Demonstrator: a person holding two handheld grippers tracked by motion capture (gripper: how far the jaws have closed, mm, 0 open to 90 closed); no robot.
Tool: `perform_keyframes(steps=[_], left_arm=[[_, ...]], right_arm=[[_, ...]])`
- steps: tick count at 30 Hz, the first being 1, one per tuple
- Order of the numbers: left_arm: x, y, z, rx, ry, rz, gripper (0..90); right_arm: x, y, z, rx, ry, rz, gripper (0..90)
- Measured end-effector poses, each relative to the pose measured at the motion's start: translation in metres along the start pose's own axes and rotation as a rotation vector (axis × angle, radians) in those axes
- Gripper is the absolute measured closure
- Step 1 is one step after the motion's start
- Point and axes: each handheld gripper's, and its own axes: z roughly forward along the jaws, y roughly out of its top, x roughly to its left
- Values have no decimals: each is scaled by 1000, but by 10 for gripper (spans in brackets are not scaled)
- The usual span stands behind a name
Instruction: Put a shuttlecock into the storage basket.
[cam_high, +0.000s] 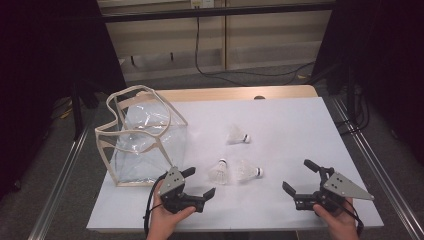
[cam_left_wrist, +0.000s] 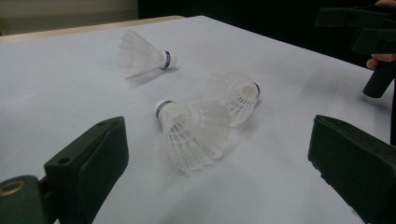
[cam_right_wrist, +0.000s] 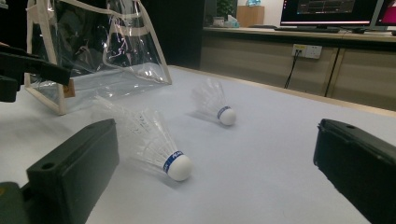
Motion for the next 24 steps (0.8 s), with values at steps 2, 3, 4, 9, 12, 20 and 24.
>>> perform_keyframes(steps=[2,3,4,9,12,20,24], left_arm=[[0,0,2,10,1,5,52],[0,0,3,12,-4,4,52],[-1,0,5,6,-5,-3,52],[-1,2,9,19,-5,-1,52],[0,3,11,27,-5,-3,52],[2,3,14,51,14,-15,60],[3,3,16,67,26,-16,70]], right_arm=[[0,0,0,-1,-1,1,0],[0,0,0,-3,-1,2,0],[0,0,0,-3,-1,3,0],[0,0,0,-2,-2,5,0],[0,0,0,-3,-2,3,0],[0,0,1,-2,-5,5,0],[-1,0,1,-1,-5,2,0]])
